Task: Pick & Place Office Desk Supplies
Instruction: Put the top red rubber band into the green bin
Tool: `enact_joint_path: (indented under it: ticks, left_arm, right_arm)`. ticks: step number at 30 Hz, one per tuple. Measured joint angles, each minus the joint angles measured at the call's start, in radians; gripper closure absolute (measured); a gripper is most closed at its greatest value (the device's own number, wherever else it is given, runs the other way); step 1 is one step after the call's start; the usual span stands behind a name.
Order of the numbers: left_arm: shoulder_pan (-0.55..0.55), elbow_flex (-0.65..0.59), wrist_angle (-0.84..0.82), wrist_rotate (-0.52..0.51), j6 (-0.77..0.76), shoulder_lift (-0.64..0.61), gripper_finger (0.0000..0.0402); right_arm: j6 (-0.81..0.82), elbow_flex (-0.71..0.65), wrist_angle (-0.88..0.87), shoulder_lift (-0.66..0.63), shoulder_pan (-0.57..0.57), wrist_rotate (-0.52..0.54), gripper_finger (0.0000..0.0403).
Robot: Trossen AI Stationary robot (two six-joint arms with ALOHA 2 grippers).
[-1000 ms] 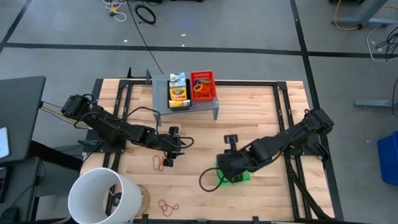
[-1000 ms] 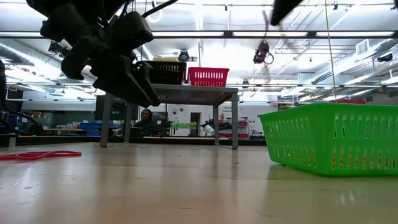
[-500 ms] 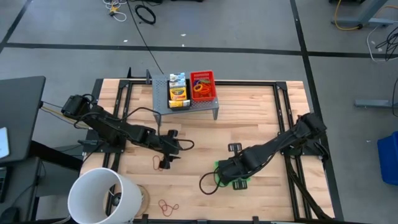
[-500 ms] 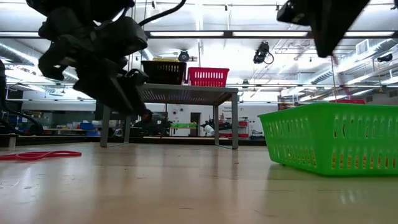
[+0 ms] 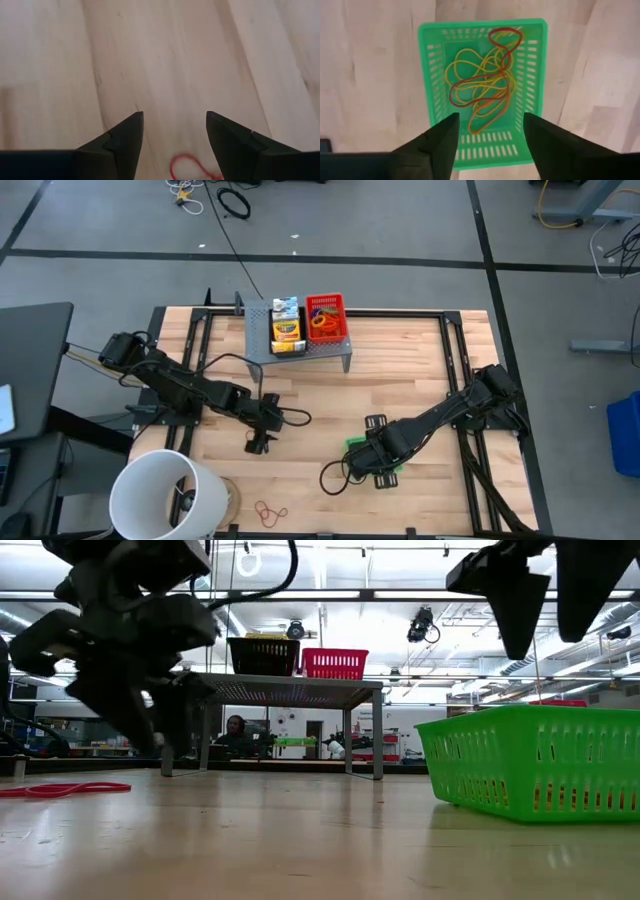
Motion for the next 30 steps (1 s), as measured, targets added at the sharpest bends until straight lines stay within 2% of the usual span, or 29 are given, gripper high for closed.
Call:
enact_joint_path:
  ticks: [4,11,14,18,26,30]
  left_arm:
    - [-0.003,0.0,-0.079,0.024,-0.029,0.0,0.0177]
    - [-0.027,0.0,-0.19,0.079,-0.082,0.0,0.0177]
    - [-0.034,0.0,-0.195,0.091,-0.103,0.0,0.0177]
    - [-0.033,0.0,-0.193,0.058,-0.116,0.005,0.0177]
    - [-0.033,0.008,-0.146,0.028,-0.119,0.115,0.0177]
    - [-0.034,0.009,-0.133,0.01,-0.119,0.129,0.0187]
  right_arm:
    - [0.004,0.0,0.001,0.0,0.0,0.01,0.0166]
    - [0.004,0.0,0.008,0.0,0.0,0.019,0.0179]
    - [0.004,0.0,0.013,0.0,0.0,0.019,0.0184]
    - [0.004,0.0,0.018,0.0,0.0,0.019,0.0189]
    - [0.004,0.0,0.021,0.0,0.002,0.02,0.0197]
    - [0.004,0.0,0.023,0.0,0.002,0.02,0.0199]
